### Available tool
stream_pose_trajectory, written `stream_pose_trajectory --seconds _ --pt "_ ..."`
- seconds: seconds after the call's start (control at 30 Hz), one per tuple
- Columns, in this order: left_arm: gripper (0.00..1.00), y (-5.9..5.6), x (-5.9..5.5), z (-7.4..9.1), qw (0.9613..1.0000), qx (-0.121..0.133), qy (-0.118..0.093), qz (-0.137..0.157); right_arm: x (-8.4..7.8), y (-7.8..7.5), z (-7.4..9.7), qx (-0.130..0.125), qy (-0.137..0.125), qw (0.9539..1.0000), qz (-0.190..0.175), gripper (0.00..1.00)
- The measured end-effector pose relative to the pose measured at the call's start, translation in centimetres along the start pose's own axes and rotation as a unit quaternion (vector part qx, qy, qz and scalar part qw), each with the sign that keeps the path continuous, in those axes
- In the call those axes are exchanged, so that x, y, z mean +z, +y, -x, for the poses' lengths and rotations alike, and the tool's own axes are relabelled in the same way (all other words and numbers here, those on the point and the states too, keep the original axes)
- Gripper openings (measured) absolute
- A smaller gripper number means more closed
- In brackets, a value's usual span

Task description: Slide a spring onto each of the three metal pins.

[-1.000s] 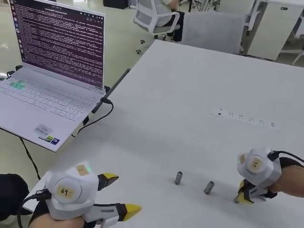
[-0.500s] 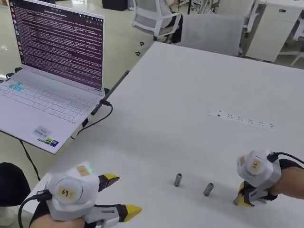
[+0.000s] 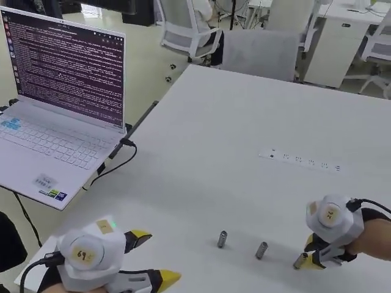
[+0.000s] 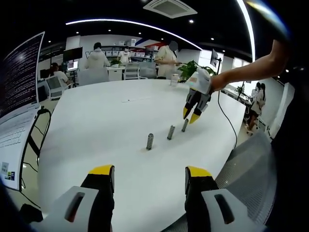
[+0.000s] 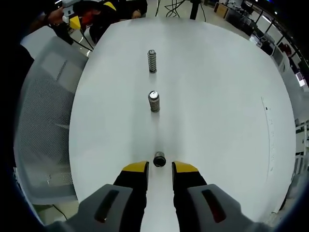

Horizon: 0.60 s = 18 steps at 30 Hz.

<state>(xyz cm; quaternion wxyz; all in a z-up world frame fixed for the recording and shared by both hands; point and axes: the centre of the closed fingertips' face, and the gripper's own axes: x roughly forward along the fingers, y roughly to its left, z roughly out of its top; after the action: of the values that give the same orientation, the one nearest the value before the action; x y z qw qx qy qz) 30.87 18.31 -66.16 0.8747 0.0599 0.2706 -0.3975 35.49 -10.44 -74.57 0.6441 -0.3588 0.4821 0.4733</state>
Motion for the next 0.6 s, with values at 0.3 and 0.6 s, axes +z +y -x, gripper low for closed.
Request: stream_pose_trajectory --seconds 0.3,0.6 --pt "0.54 -0.2 0.3 -0.2 1.0 -0.003 -0.003 -0.003 -0.8 0.3 1.1 -0.028 -0.035 0.9978 -0.049 0.18" --pt "0.54 -0.5 0.1 -0.6 0.9999 -0.009 -0.001 -0.006 -1.3 1.6 1.7 -0.056 -0.103 0.9838 -0.136 0.21"
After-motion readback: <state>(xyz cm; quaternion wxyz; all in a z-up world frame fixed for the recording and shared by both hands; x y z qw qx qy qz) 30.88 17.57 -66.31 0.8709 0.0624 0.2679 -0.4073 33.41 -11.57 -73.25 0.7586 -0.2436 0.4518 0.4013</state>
